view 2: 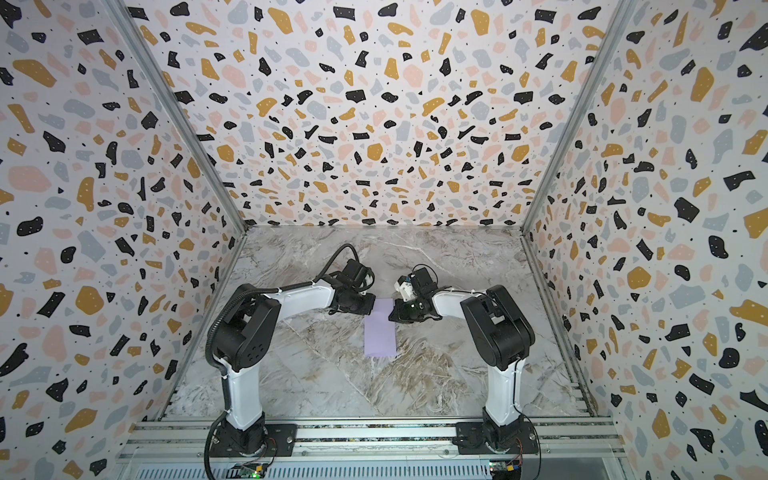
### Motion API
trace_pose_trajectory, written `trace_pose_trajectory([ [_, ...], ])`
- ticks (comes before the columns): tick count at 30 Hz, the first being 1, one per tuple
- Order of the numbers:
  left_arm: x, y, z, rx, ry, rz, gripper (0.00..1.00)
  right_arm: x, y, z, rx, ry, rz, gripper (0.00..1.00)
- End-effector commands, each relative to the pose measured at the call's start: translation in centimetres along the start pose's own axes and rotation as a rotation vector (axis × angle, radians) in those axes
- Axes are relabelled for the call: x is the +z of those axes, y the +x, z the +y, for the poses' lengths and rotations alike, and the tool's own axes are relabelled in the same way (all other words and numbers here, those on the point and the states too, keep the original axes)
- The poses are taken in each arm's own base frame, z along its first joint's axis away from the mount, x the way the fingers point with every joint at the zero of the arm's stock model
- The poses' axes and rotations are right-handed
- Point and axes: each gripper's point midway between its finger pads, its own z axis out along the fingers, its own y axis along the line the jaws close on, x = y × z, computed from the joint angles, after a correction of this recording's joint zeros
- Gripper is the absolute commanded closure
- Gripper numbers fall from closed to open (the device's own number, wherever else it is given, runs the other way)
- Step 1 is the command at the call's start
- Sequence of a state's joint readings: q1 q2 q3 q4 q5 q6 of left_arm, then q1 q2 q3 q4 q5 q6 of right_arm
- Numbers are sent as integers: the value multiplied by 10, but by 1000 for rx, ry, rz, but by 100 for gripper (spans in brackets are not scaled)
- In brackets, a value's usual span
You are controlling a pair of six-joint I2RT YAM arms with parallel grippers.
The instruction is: Fold a paper plane with a square sheet of paper (pick it up from the middle)
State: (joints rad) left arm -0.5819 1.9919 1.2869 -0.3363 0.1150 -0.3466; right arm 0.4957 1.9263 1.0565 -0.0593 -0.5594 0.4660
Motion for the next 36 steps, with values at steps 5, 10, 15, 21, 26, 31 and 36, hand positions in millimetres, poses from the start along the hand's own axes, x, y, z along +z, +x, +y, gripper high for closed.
trace_pose_trajectory([
  [5,-6,-8,49,-28,-269,-41,100,8,30,-46,65,163,75,89],
  [10,-21,-29,24,-2,-153,-95,100,8,29,-47,65,164,74,90],
  [15,-31,-41,-15,5,62,-146,100,8,29,-46,64,162,74,89],
  [21,-11,-36,-11,-8,42,-98,100,8,31,-46,65,160,77,89],
  [26,-1,-34,8,-23,-60,-85,100,8,31,-47,65,162,76,89],
  [31,-5,-35,40,-64,-235,-121,100,7,31,-48,62,170,73,90],
  [36,-19,-36,57,-48,-338,-131,100,6,30,-48,58,174,71,89],
])
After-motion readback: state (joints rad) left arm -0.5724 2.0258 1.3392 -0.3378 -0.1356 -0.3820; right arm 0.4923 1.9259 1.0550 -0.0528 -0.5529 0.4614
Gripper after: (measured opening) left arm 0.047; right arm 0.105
